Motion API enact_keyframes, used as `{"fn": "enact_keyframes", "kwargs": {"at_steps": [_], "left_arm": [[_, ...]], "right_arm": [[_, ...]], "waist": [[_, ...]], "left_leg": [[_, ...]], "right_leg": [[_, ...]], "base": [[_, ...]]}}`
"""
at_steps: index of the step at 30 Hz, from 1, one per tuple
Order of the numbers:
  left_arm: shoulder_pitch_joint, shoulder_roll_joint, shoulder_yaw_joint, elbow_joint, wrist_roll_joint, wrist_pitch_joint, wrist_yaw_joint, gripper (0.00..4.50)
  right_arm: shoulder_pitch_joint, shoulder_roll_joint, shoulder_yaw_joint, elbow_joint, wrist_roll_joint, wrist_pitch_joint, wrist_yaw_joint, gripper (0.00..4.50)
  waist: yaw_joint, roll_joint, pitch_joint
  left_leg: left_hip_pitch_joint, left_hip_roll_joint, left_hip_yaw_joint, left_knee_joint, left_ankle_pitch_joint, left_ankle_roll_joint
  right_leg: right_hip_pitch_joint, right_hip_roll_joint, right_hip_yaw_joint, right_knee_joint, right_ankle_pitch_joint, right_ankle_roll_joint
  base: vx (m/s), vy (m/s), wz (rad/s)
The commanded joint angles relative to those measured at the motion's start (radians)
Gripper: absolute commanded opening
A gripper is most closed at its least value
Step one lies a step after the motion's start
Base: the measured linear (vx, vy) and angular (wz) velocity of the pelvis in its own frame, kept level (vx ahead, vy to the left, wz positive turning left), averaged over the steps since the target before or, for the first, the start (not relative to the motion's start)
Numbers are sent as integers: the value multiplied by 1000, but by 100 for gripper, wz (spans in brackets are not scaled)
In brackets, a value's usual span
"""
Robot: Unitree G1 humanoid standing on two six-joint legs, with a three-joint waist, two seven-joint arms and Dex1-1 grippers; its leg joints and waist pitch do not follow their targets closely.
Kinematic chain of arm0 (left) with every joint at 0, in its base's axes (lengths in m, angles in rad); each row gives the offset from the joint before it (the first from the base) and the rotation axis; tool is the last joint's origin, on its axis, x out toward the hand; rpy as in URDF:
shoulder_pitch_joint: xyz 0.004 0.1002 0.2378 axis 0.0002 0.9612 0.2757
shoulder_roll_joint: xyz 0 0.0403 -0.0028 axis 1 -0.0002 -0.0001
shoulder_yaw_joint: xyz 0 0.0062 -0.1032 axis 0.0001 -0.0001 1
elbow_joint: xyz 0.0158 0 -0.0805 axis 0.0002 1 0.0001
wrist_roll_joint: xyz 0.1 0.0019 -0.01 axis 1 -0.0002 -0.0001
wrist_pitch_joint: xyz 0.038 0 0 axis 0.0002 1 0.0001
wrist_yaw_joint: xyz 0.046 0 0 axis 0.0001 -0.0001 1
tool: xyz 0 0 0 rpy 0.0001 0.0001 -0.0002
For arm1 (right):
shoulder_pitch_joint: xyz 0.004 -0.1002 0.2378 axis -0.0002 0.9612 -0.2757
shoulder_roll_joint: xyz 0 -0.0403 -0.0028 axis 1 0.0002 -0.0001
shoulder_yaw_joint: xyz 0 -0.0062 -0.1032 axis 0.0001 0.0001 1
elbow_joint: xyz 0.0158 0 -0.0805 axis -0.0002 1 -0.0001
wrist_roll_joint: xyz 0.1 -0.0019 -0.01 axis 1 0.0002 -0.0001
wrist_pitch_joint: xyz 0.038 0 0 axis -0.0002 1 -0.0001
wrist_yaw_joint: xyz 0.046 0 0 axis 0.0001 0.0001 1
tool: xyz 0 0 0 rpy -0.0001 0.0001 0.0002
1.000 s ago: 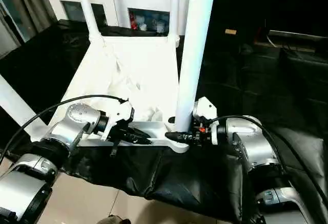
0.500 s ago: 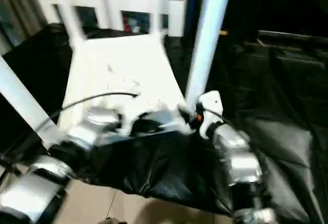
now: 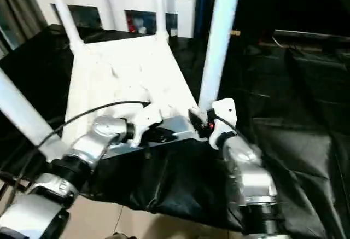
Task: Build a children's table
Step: Rotate leg to tighten
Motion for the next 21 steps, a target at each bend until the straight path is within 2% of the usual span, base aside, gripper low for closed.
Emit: {"fn": "enact_keyframes", "kwargs": {"at_steps": [1,2,4,5,8,10,11,12,15,19,21], "left_arm": [[-8,5,6,-21,-45,-35,-77,0],[-10,16,5,-18,-53,-39,-108,0],[-17,38,6,-11,-69,-43,-173,0],[-21,43,6,-6,-70,-43,-187,0],[-34,71,-3,17,-70,-56,-251,0],[-45,86,-10,37,-74,-70,-295,0],[-45,86,-10,37,-74,-70,-295,0],[-50,91,-13,46,-70,-80,-304,0],[-61,95,-15,66,-67,-89,-323,0],[-76,92,-10,92,-67,-102,-336,0],[-84,89,-5,108,-67,-107,-341,0]], "right_arm": [[0,-15,52,1,34,-15,134,314],[2,-44,62,2,44,-17,191,314],[2,-103,80,6,67,-25,317,314],[-1,-119,83,8,80,-20,355,314],[-18,-191,108,27,108,-15,501,314],[-44,-233,129,68,110,-29,586,314],[-44,-233,129,68,110,-29,586,287],[-59,-248,142,90,101,-43,618,280],[-90,-266,162,134,83,-68,667,275],[-125,-267,181,180,76,-88,700,237],[-136,-268,196,194,75,-97,717,216]], "waist": [[6,-17,-67],[7,-16,-68],[15,-14,-72],[20,-11,-72],[27,-12,-70],[38,-10,-68],[39,-11,-68],[42,-9,-68],[42,-12,-68],[44,-15,-70],[45,-14,-71]], "left_leg": [[12,46,-24,-63,-228,69],[12,46,-24,-62,-214,76],[9,50,-21,-55,-157,103],[11,52,-20,-53,-154,110],[13,52,-20,-53,-190,107],[16,55,-19,-54,-215,94],[16,55,-19,-54,-218,86],[17,56,-20,-55,-222,78],[16,55,-21,-55,-225,69],[14,54,-21,-53,-209,73],[15,54,-21,-52,-199,80]], "right_leg": [[50,-61,44,-72,-192,-215],[51,-60,43,-71,-173,-223],[52,-57,39,-58,-79,-256],[50,-56,38,-54,-63,-269],[52,-58,36,-57,-103,-276],[48,-61,38,-61,-149,-270],[47,-61,38,-62,-162,-269],[46,-63,38,-63,-173,-267],[48,-63,38,-62,-180,-268],[49,-63,37,-59,-168,-270],[49,-62,37,-58,-149,-274]], "base": [[0,0,0],[0,0,0],[0,0,0],[0,0,0],[0,0,0],[0,0,0],[0,0,0],[0,0,0],[0,0,0],[0,0,0],[0,0,0]]}}
